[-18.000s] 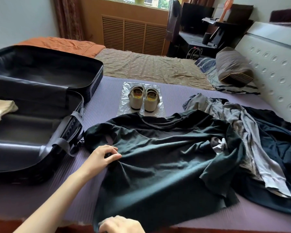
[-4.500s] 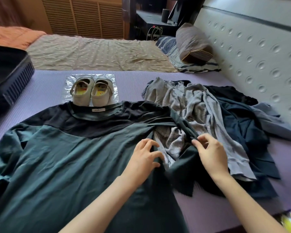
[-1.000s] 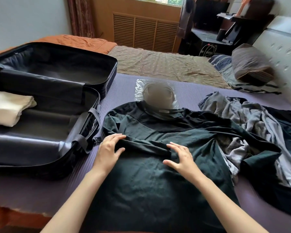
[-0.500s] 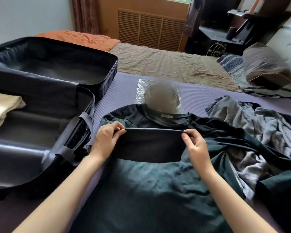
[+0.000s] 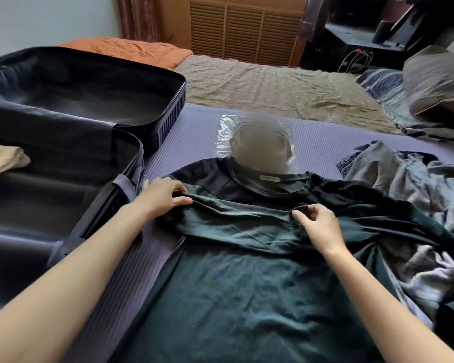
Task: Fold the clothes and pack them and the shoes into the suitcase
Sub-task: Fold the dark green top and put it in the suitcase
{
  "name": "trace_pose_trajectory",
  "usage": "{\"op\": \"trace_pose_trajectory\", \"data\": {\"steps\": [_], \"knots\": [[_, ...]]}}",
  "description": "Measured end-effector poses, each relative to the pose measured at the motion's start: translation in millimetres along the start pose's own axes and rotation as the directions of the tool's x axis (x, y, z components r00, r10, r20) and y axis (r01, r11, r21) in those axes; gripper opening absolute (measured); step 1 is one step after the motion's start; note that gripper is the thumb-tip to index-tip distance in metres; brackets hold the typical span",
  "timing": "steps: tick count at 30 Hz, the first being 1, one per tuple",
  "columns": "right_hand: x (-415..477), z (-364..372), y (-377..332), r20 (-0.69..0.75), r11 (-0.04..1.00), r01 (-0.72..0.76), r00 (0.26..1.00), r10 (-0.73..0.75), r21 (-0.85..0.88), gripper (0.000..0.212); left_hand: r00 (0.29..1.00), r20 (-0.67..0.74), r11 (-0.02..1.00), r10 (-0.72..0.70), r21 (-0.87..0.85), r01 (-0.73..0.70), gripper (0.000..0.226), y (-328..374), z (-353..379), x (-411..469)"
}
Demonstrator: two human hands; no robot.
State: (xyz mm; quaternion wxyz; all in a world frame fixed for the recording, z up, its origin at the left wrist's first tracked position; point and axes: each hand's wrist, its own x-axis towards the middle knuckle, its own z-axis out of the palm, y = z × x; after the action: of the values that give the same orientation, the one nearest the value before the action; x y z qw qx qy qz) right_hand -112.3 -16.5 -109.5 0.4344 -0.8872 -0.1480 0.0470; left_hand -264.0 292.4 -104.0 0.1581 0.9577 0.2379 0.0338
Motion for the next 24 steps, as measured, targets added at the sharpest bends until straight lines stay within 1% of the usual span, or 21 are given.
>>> {"op": "trace_pose_trajectory", "data": {"steps": [1,2,3,5,6,7,8,9,10,12,13,14,15,16,18,20,22,24], "knots": [[0,0,0,-0.002,1.000,0.007,1.000,-0.007,0.008,0.006,1.000,-0.006,1.000,0.008,0.003,-0.008,0.027,0,-1,2],[2,0,1,-0.028,0.999,0.013,1.000,-0.012,0.042,0.003,0.998,-0.058,0.999,0.030,-0.036,-0.032,0.023,1,-1,4],[4,-1,2,-0.068,0.996,0.019,0.998,-0.013,0.091,0.001,0.990,-0.139,0.992,0.036,-0.114,-0.052,0.019,5,-2,6],[10,-5,2,-0.157,0.985,0.033,0.988,-0.005,0.172,0.007,0.958,-0.285,0.962,-0.022,-0.267,-0.057,0.018,14,-10,12],[15,-7,2,-0.195,0.979,0.035,0.981,0.005,0.202,0.009,0.941,-0.337,0.965,-0.041,-0.259,-0.051,0.021,18,-14,17],[19,-9,1,-0.227,0.973,0.034,0.974,0.019,0.227,0.010,0.927,-0.374,0.982,-0.032,-0.185,-0.041,0.025,21,-19,24],[24,-11,0,-0.253,0.969,0.032,0.967,0.032,0.244,0.011,0.922,-0.388,0.998,0.003,-0.059,-0.029,0.031,23,-23,32],[28,-11,-2,-0.275,0.969,0.028,0.961,0.042,0.247,0.011,0.927,-0.368,0.993,0.065,0.117,-0.024,0.037,25,-27,41],[31,-11,-4,-0.292,0.972,0.026,0.955,0.045,0.233,0.010,0.946,-0.298,0.955,0.127,0.295,-0.035,0.043,27,-32,48],[36,-8,-8,-0.283,0.984,0.020,0.959,0.032,0.176,0.010,0.978,-0.112,0.833,0.173,0.547,-0.085,0.054,30,-43,61],[38,-5,-9,-0.269,0.989,0.018,0.963,0.022,0.144,0.011,0.984,-0.041,0.772,0.176,0.626,-0.112,0.059,29,-47,66],[40,-2,-9,-0.259,0.993,0.020,0.966,0.010,0.116,0.012,0.984,0.001,0.729,0.176,0.672,-0.131,0.062,27,-48,72],[42,0,-9,-0.255,0.996,0.020,0.967,0.004,0.091,0.014,0.985,0.022,0.710,0.174,0.690,-0.141,0.063,26,-48,75],[45,1,-8,-0.261,0.998,0.016,0.965,0.001,0.064,0.015,0.987,0.035,0.714,0.158,0.686,-0.139,0.063,24,-44,78],[51,0,-6,-0.276,0.999,-0.019,0.961,0.010,-0.028,0.017,0.994,0.024,0.775,0.108,0.624,-0.099,0.060,20,-29,80],[54,-3,-5,-0.259,0.980,-0.072,0.966,0.022,-0.187,0.020,0.993,-0.079,0.854,0.084,0.520,-0.031,0.052,16,-11,78],[55,-5,-4,-0.237,0.947,-0.083,0.971,0.008,-0.312,0.026,0.974,-0.217,0.943,0.066,0.333,0.010,0.048,18,4,71],[52,-5,-1,-0.210,0.930,-0.020,0.976,-0.062,-0.368,0.036,0.942,-0.334,0.995,0.018,0.103,0.017,0.048,27,15,55]]}}
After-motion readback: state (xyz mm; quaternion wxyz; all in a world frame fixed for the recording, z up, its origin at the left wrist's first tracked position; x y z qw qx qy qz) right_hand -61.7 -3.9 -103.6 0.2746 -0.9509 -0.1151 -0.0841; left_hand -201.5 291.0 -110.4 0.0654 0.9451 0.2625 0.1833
